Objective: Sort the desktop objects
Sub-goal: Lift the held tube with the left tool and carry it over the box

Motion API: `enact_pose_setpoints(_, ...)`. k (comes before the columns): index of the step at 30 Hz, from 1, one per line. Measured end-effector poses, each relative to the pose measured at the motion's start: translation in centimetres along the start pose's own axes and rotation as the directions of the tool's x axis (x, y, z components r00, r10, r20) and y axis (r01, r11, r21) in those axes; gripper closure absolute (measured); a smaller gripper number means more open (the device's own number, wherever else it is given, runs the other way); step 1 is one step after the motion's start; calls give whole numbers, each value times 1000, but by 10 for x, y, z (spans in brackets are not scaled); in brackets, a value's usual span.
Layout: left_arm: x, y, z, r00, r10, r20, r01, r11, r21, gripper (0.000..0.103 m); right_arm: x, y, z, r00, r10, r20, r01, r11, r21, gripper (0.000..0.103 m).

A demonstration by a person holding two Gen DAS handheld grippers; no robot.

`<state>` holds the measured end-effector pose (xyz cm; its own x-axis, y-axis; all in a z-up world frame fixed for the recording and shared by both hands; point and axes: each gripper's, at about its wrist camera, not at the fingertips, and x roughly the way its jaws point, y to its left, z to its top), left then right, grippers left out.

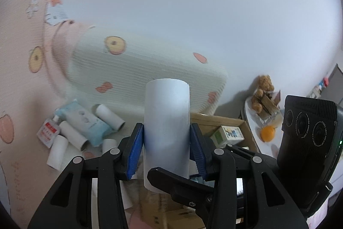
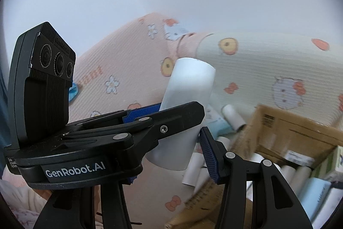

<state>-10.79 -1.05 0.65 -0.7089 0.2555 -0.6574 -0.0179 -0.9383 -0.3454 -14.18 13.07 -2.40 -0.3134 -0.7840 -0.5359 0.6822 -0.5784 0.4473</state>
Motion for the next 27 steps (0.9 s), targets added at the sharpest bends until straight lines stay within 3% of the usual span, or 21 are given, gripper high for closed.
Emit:
enact_pose_setpoints(11,43,-49,-13,993,-29,-118,40,995,93,56,-35,-49,-24,998,-54,-12,55,993,100,54)
enact_pose_setpoints(15,62,-58,-11,981,-55,-187,70,995,75,56,-40,-66,-27,996,-72,-45,78,985,152,54)
enact_pose_setpoints(22,99,-68,-16,948,-99,-302,118,992,44,56,-39,-92,-35,983,-118,-139,147,964,222,54)
enact_pose_setpoints(27,126,-61,-23,904,-160,-397,150,987,-56,56,-33,-103,-42,964,-162,-211,210,951,226,54)
